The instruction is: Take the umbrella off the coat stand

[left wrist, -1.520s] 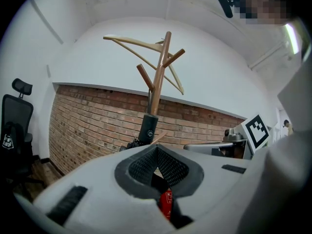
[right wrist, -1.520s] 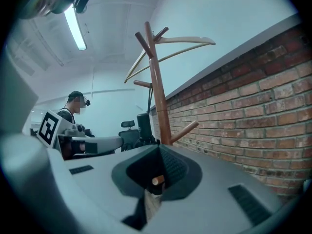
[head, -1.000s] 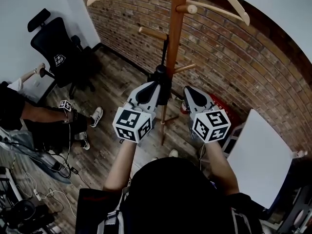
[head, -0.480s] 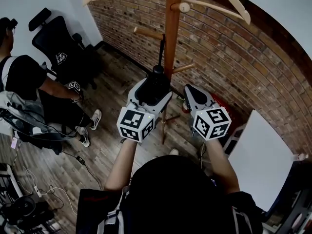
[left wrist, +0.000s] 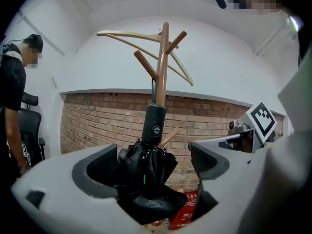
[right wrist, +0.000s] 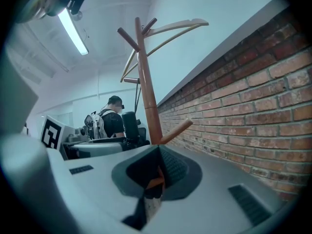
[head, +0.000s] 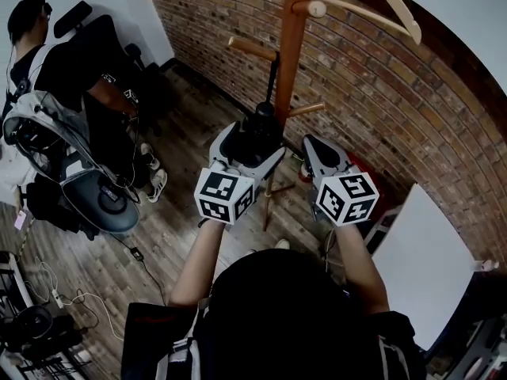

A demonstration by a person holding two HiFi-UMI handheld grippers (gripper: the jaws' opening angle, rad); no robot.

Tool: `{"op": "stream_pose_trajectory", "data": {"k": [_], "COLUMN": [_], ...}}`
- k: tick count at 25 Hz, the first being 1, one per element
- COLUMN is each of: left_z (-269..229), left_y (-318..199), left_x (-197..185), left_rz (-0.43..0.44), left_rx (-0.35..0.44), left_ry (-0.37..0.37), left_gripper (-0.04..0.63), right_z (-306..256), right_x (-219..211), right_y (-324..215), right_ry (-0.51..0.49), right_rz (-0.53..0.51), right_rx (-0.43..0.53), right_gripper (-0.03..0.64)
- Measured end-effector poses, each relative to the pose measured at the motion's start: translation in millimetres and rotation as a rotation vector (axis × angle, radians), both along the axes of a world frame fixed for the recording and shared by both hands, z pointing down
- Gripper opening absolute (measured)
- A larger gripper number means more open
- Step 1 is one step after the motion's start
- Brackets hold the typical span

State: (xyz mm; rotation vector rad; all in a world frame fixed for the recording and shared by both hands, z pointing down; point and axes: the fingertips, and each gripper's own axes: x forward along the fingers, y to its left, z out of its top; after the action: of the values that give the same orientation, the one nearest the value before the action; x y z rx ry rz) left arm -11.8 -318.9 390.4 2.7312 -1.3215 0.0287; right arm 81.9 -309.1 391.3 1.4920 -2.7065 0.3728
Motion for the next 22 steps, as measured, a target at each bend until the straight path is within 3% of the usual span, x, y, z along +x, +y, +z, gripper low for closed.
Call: {"op": "stream_pose_trajectory", "data": {"k": [13,22], "left_z": [15.3,30.0], "left_y": [-10.1,-18.5], "left_x": [4.2,1.9], "left_rz": [0.006,-0.008], "left_rx": [-0.008,-0.032], "left_ry": [-0.014,-0.052], "left_gripper": [0.505,0.508], "right_z": [4.0,5.2], "right_x": [-3.5,-1.4], "right_y": [-8.8,-14.0], "right_ry": [-0.002,0.002], "right_rz": [-0.01,-0.005], "right_rx": [-0.01,-0.018], "right_gripper": [0.029,0.029]}}
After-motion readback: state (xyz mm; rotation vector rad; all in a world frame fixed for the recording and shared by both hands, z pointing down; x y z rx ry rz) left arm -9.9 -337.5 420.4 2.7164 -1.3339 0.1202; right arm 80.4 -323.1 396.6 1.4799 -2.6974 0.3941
